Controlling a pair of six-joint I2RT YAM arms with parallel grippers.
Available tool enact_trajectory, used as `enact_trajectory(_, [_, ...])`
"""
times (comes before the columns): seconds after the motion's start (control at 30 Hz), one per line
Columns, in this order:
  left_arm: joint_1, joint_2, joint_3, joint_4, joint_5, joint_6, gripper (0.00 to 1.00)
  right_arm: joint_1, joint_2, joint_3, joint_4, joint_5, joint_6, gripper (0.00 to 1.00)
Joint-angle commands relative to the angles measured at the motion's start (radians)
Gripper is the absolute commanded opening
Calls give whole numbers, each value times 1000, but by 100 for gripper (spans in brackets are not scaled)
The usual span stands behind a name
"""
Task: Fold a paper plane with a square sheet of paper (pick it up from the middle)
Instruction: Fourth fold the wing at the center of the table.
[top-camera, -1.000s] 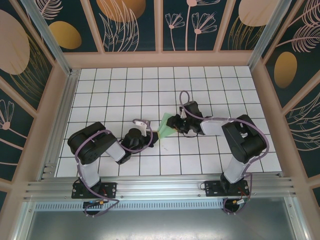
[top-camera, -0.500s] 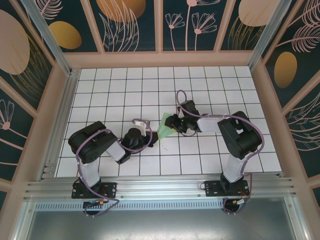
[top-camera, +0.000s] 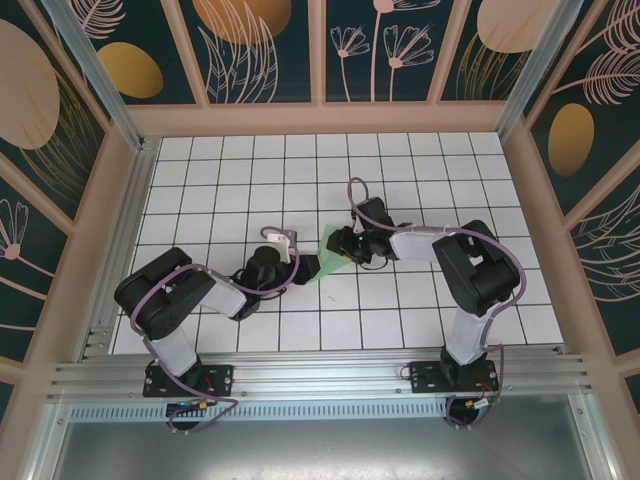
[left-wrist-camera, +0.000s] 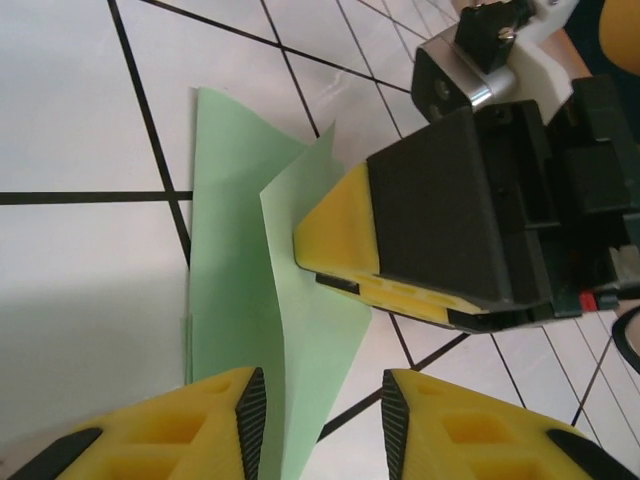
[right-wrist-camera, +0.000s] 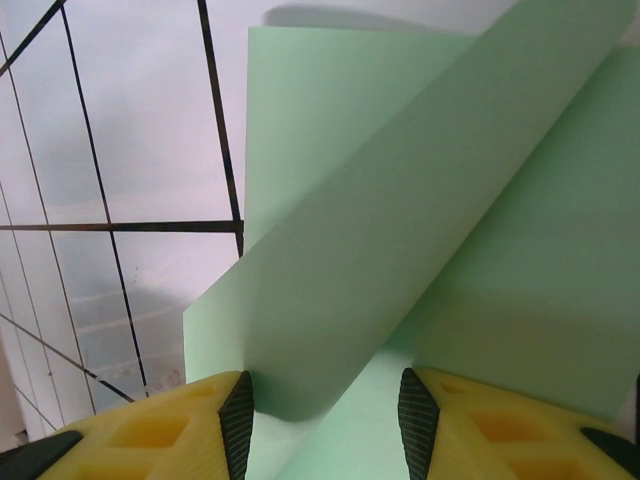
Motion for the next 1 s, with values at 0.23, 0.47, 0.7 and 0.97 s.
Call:
enact_trajectory(0.23, [14,-28,170,-400,37,4,40,26,99,36,-191,183,-35,50])
enact_trajectory(0.47, [22,-36,231,-577,-5,0,33,30,144,78,-269,223,-13,53])
enact_trajectory(0.7, [30,-56,251,-620,-27,-34,28,40,173,121,-359,297,0,53])
enact_trajectory(0.97, [48,-177,204,-643,-148,-86,22,73,221,177,-439,394,3,54])
